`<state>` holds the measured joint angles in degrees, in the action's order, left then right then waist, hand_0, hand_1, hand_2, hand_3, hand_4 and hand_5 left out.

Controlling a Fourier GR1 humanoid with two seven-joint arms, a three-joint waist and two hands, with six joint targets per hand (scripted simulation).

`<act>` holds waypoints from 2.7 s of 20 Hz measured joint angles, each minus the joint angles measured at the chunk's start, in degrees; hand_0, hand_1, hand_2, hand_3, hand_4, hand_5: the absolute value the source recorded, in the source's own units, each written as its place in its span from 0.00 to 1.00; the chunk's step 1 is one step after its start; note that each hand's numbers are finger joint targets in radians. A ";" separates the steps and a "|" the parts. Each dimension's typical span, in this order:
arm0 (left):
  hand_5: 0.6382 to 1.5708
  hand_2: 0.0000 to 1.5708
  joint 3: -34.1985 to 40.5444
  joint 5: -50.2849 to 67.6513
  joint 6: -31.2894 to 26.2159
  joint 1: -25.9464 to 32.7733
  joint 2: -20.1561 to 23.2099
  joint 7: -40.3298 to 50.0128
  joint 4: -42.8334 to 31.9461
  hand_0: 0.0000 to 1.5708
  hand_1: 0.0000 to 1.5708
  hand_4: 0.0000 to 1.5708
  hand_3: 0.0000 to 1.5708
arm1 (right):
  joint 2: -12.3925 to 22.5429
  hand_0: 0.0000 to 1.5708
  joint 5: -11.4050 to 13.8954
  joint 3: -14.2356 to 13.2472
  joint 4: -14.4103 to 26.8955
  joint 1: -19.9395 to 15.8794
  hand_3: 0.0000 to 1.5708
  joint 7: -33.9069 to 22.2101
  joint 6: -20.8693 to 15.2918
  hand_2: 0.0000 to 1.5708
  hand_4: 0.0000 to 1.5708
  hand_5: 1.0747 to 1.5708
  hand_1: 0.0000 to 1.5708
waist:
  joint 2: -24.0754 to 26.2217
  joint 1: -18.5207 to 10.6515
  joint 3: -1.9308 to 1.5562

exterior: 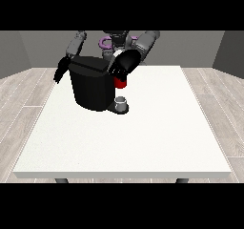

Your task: Insert the coffee pod into the coffee machine and close the lid

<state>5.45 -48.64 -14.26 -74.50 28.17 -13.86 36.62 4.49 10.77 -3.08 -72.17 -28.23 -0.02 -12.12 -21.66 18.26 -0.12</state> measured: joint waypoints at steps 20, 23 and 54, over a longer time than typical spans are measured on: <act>1.00 0.19 -1.05 -3.97 2.85 0.18 2.32 -3.01 -0.85 0.00 0.00 0.00 0.13 | 0.76 0.00 -0.07 -0.24 -0.89 -1.15 0.00 -2.35 0.60 0.00 0.00 1.00 0.00 | 0.20 -0.34 -0.13; 1.00 0.00 -0.76 -3.83 2.79 1.83 1.31 -1.87 -1.40 0.00 0.00 0.00 0.04 | 0.09 0.00 -0.26 0.04 -0.36 1.01 0.00 -1.92 0.69 0.00 0.00 1.00 0.00 | 2.69 -1.23 -0.01; 1.00 0.00 15.83 26.32 -2.98 42.16 -26.78 -4.63 1.55 0.00 0.00 0.22 0.00 | 3.70 0.00 -5.92 -0.66 -3.61 13.76 0.00 -1.39 10.52 0.00 0.00 1.00 0.00 | 37.94 -24.91 0.12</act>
<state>21.27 -22.32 -17.24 -32.34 1.39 -18.49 38.18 8.20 4.85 -3.73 -75.78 -14.48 -1.41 -1.60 16.28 -6.66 0.00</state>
